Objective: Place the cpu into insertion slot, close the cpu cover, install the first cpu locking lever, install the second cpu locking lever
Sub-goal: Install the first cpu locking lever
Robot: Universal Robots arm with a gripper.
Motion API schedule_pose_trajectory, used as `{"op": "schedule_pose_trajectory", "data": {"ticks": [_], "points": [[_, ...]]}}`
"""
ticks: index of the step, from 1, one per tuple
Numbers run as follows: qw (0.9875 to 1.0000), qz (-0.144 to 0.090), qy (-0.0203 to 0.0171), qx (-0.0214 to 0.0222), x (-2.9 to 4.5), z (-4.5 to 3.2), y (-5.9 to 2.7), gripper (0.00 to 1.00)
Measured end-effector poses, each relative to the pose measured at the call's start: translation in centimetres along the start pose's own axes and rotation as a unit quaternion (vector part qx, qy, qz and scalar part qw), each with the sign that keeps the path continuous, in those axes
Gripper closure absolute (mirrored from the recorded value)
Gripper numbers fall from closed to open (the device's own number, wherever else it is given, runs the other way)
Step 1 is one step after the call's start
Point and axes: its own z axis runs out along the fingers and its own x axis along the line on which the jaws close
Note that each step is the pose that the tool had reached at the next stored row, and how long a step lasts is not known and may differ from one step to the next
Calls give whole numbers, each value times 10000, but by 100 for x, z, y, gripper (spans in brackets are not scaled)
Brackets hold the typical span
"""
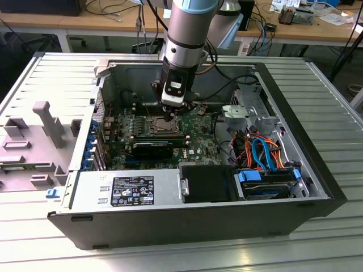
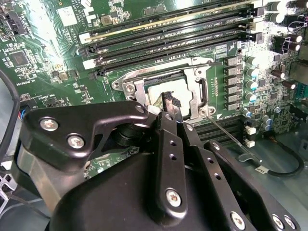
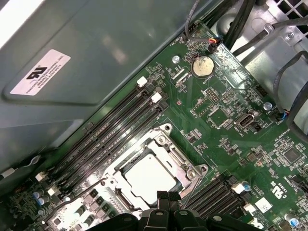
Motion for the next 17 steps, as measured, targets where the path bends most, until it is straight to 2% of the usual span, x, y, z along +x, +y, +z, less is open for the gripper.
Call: {"op": "schedule_pose_trajectory", "data": {"ticks": [17], "points": [[9997,-240,-20,24,0,0,0,89]]}}
